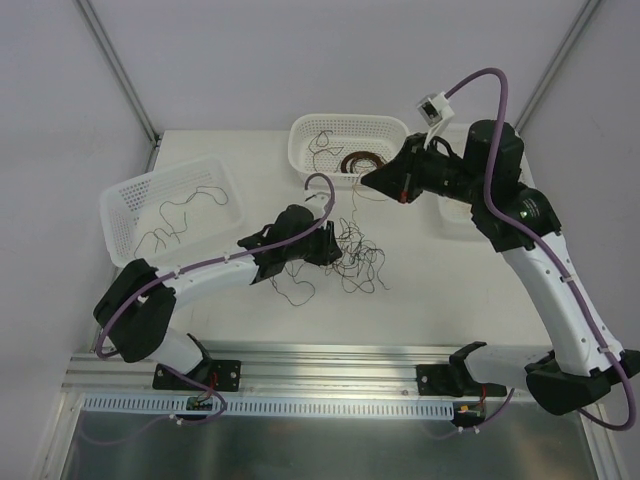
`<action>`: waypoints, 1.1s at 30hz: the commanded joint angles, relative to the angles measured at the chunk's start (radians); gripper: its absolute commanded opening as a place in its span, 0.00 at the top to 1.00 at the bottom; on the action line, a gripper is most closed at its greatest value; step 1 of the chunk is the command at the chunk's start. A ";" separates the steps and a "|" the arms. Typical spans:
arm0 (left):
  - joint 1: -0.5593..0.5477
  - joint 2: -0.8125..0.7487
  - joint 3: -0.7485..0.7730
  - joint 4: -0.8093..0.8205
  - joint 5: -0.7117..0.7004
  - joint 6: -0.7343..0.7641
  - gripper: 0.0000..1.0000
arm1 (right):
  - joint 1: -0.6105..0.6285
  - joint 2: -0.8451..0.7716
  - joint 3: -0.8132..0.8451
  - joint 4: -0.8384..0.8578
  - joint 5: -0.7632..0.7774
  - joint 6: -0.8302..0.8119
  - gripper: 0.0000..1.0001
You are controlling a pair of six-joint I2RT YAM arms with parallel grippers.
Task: Untangle the cables
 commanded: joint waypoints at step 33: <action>0.537 -0.333 -0.269 -0.515 -0.262 -0.166 1.00 | -0.358 -0.061 0.522 -0.249 0.197 -0.242 0.99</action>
